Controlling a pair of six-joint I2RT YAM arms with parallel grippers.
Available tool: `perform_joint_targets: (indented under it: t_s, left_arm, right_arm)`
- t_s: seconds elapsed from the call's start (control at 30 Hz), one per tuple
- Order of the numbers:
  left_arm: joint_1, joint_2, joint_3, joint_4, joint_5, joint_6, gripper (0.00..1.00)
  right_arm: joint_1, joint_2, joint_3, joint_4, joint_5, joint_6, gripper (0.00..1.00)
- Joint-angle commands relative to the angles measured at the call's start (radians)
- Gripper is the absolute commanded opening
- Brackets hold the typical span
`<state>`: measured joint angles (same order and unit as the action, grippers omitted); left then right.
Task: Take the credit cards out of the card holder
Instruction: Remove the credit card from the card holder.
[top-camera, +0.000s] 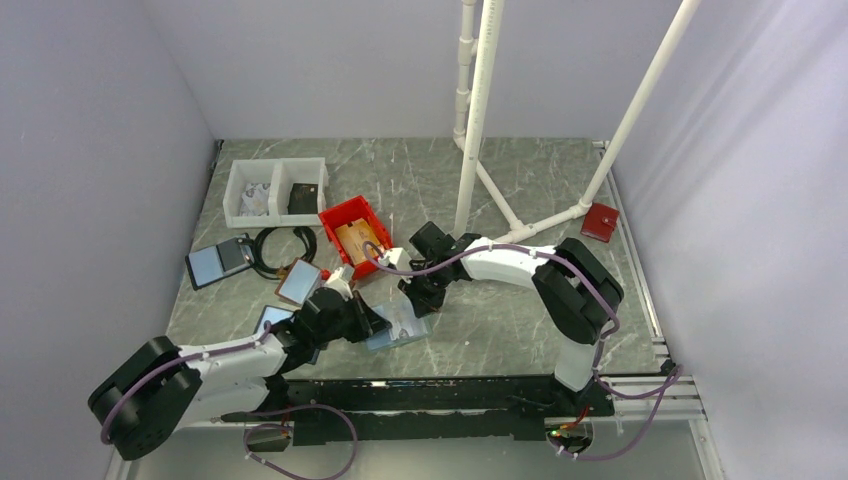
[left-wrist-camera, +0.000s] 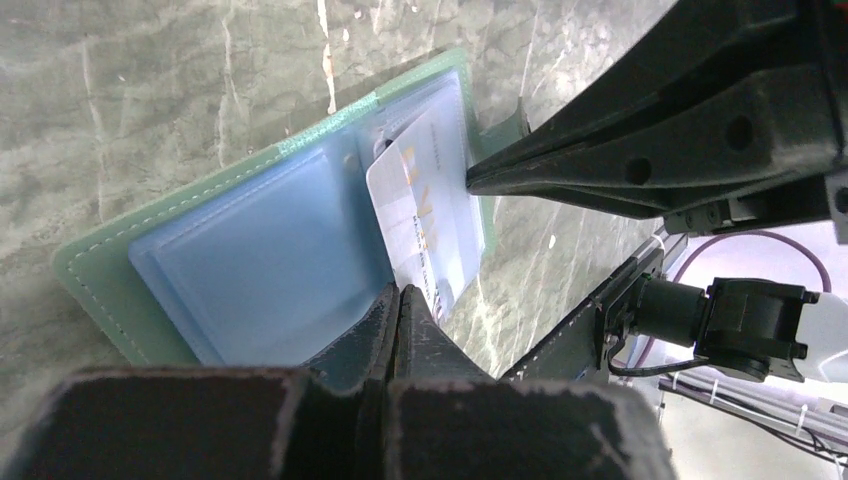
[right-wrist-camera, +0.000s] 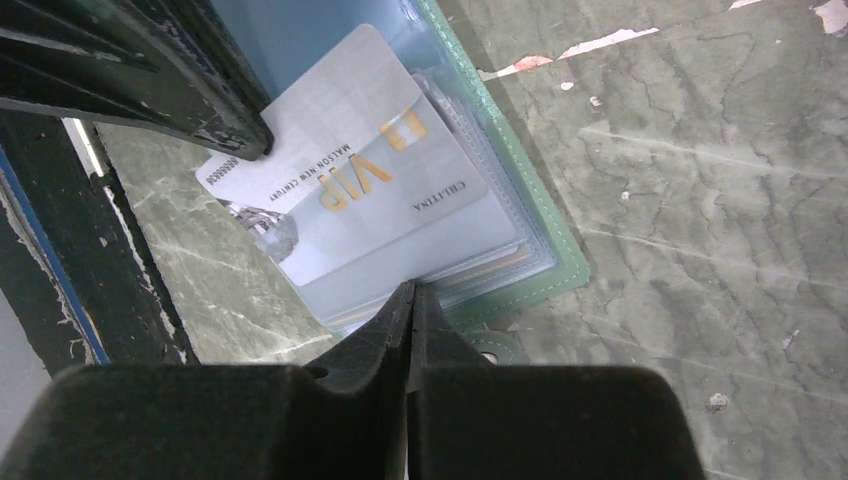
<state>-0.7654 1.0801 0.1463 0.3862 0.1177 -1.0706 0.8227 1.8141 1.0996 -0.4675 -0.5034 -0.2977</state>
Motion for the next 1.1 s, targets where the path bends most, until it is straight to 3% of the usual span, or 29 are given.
perform_joint_targets:
  t_s: [0.0, 0.23, 0.4, 0.63, 0.8, 1.07]
  left_arm:
    - [-0.003, -0.073, -0.009, -0.042, -0.023, 0.063, 0.0]
    - [0.0, -0.177, -0.012, -0.155, -0.034, 0.117, 0.0]
    - [0.002, -0.269, 0.008, -0.285, -0.046, 0.152, 0.0]
    - [0.002, -0.396, 0.054, -0.45, -0.07, 0.209, 0.0]
    - [0.003, -0.444, 0.049, -0.416, -0.029, 0.279, 0.0]
    - [0.002, -0.424, 0.027, -0.222, 0.074, 0.4, 0.0]
  right_arm:
    - [-0.002, 0.023, 0.02, -0.008, 0.038, -0.007, 0.03]
    - [-0.009, -0.02, 0.03, -0.035, -0.021, -0.046, 0.05]
    - [-0.015, -0.088, 0.031, -0.071, -0.122, -0.11, 0.15]
    - [-0.02, -0.139, 0.041, -0.128, -0.221, -0.179, 0.18]
    - [-0.02, -0.198, 0.039, -0.158, -0.244, -0.236, 0.27]
    - [-0.054, -0.279, 0.046, -0.22, -0.293, -0.323, 0.35]
